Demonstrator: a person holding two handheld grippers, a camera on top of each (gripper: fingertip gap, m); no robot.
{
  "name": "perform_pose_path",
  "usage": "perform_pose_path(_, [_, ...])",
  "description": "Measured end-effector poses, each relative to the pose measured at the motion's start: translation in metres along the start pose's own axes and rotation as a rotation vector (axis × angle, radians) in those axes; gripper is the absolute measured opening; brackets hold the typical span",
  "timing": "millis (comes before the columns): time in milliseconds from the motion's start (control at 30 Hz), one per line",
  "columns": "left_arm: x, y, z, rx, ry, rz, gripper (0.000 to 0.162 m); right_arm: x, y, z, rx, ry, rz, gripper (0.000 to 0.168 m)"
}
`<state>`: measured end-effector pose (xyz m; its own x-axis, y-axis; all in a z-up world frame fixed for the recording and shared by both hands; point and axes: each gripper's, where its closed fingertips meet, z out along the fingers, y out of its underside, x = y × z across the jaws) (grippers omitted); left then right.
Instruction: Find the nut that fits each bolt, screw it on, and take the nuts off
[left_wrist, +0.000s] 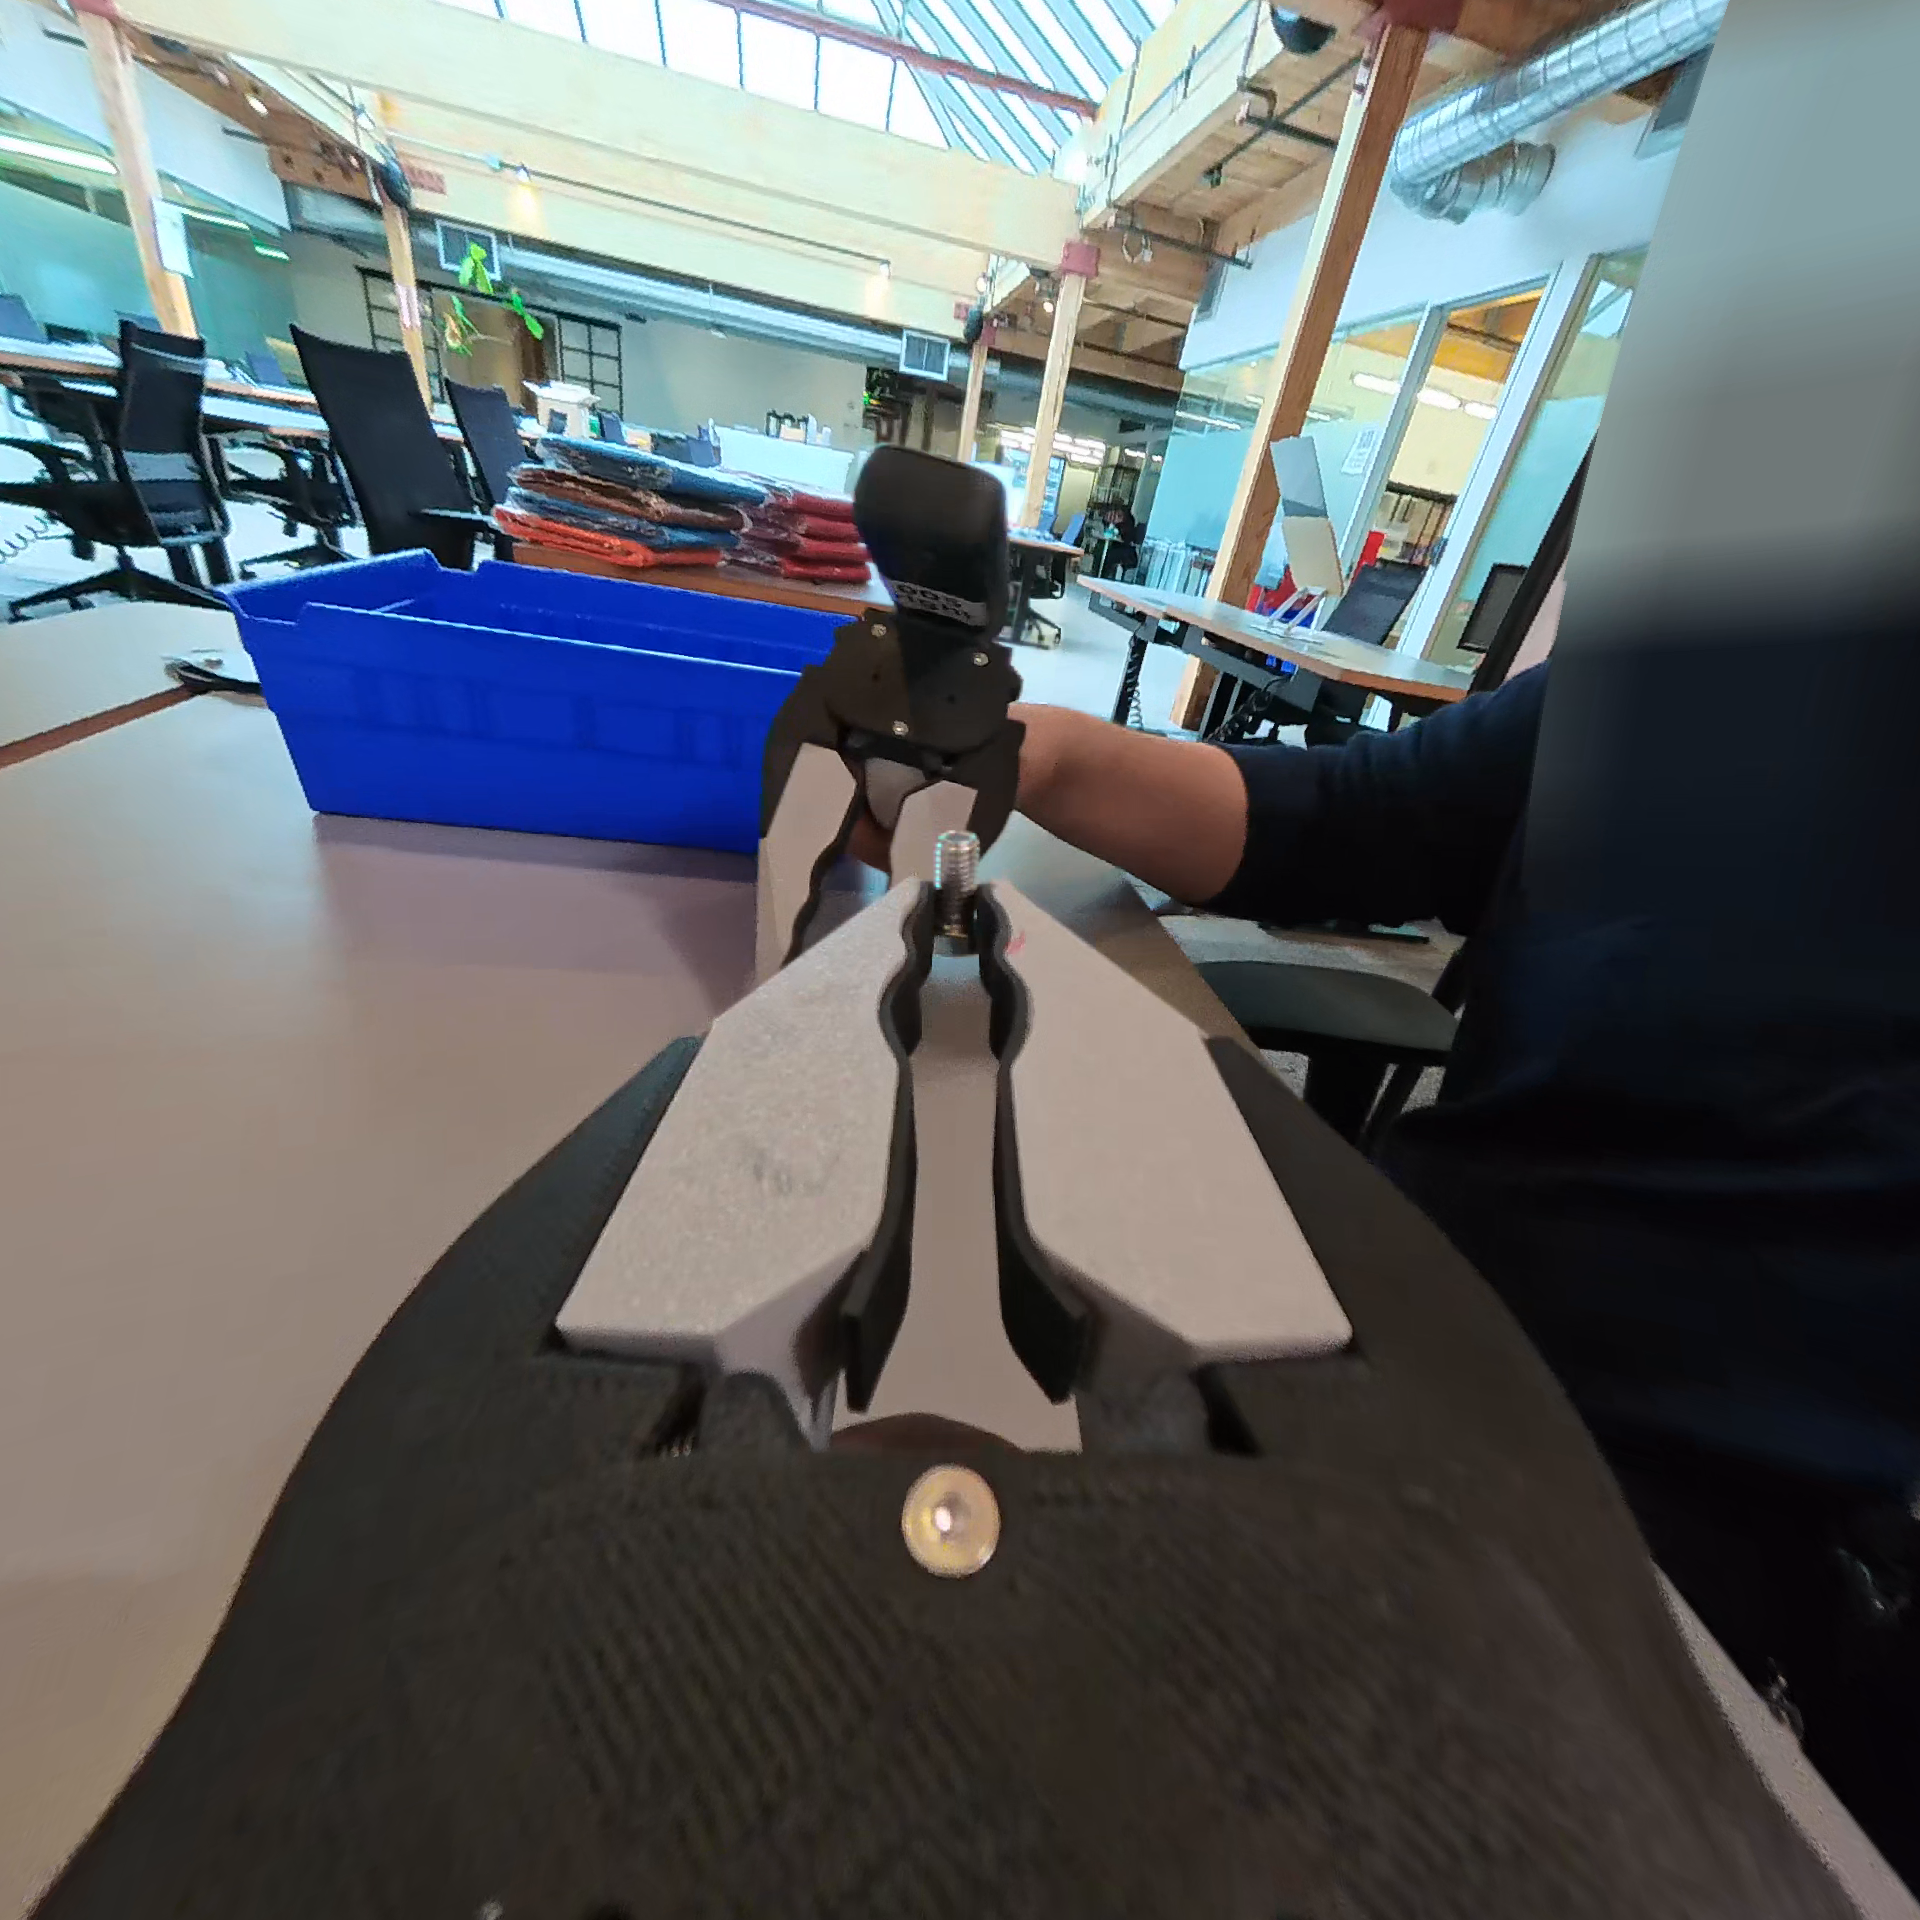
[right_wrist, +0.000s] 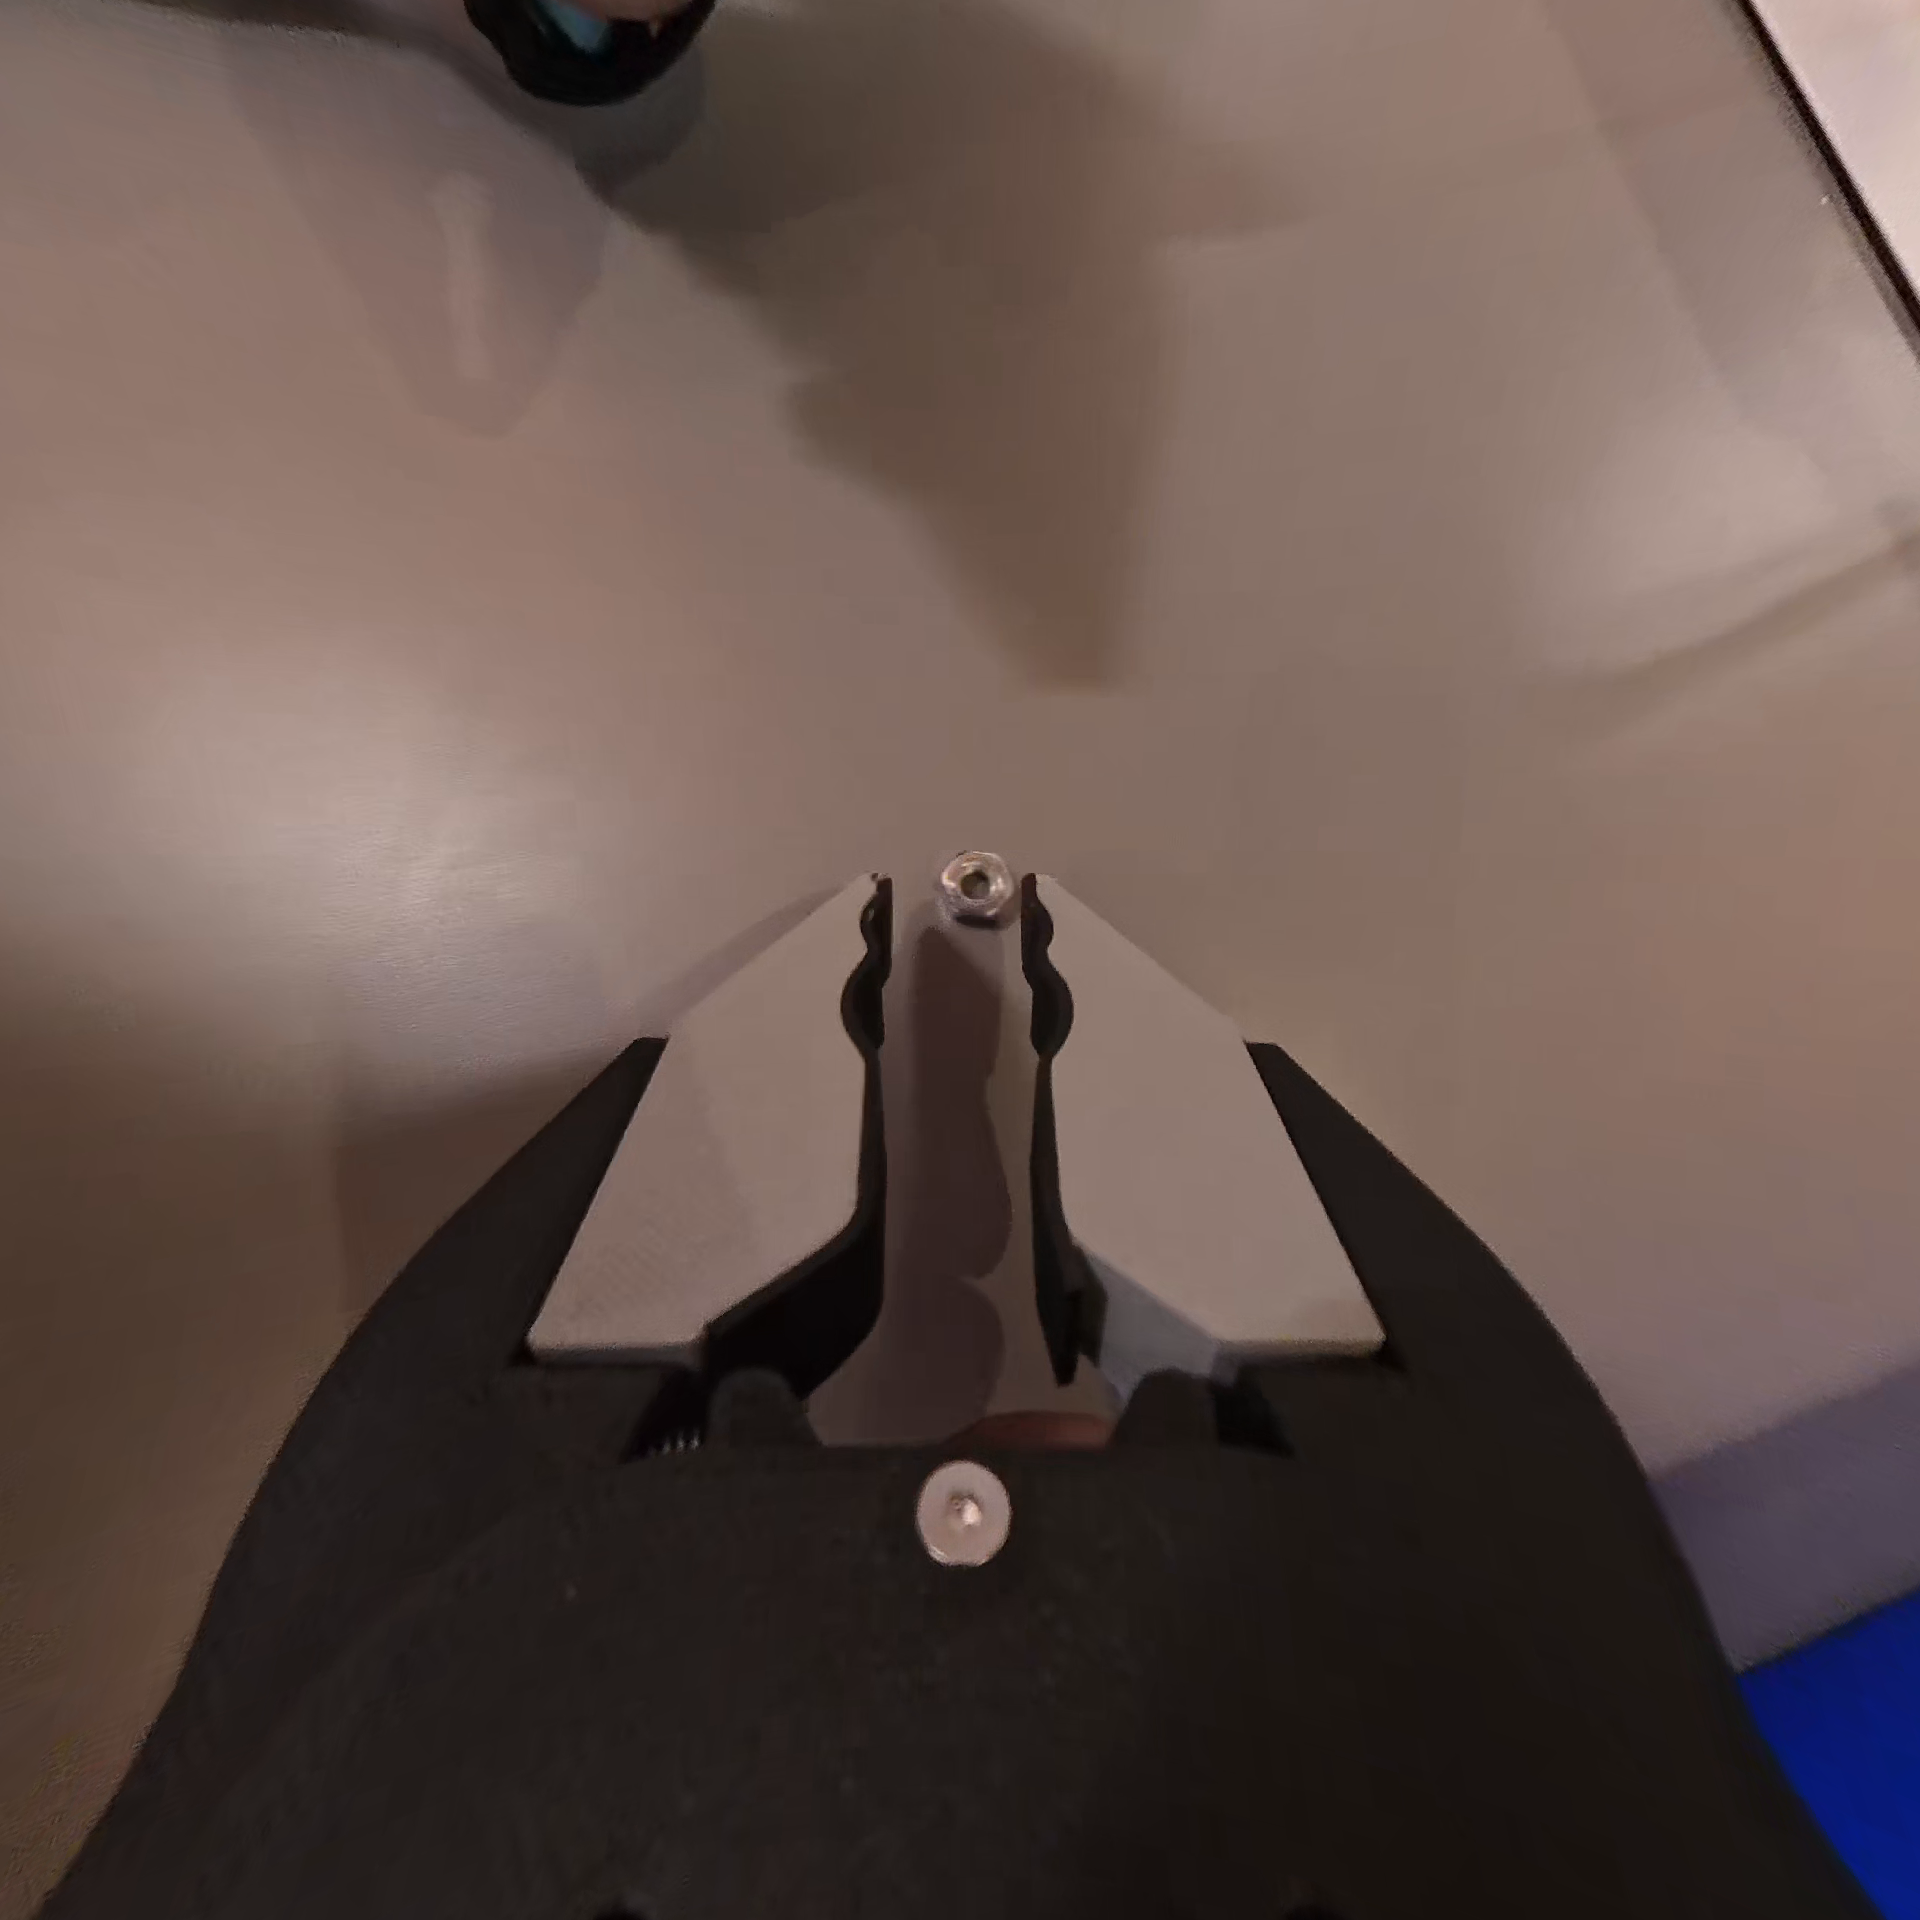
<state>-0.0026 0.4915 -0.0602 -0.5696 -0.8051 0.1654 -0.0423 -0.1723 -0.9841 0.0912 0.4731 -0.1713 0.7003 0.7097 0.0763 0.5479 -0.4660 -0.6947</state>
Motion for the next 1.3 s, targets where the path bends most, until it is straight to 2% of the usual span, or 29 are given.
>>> perform_pose_path(167, [0.002,0.005,0.001,-0.019,0.034,-0.031,0.005,0.006,0.010,0.010,-0.078,0.015,-0.047,0.020])
perform_pose_path(433, [0.005,0.011,0.004,-0.049,0.055,-0.048,0.005,0.002,0.005,0.016,-0.031,-0.062,-0.073,0.013])
perform_pose_path(600, [0.003,0.015,0.006,-0.066,0.039,-0.043,0.005,0.006,0.003,0.017,-0.028,-0.033,-0.071,0.012])
perform_pose_path(700, [-0.004,0.017,0.006,-0.073,-0.003,-0.029,0.005,-0.001,-0.016,0.008,0.035,-0.061,-0.037,0.012])
perform_pose_path(867, [-0.007,0.014,0.007,-0.064,-0.044,-0.014,0.005,-0.014,-0.078,-0.023,0.172,-0.120,-0.027,0.012])
perform_pose_path(1000, [-0.008,0.016,0.010,-0.085,-0.071,0.012,0.005,-0.029,-0.120,-0.038,0.206,-0.198,-0.038,0.012])
perform_pose_path(1300, [-0.008,0.003,0.009,-0.037,-0.108,0.047,0.005,-0.034,-0.144,-0.031,0.096,-0.204,-0.101,0.012])
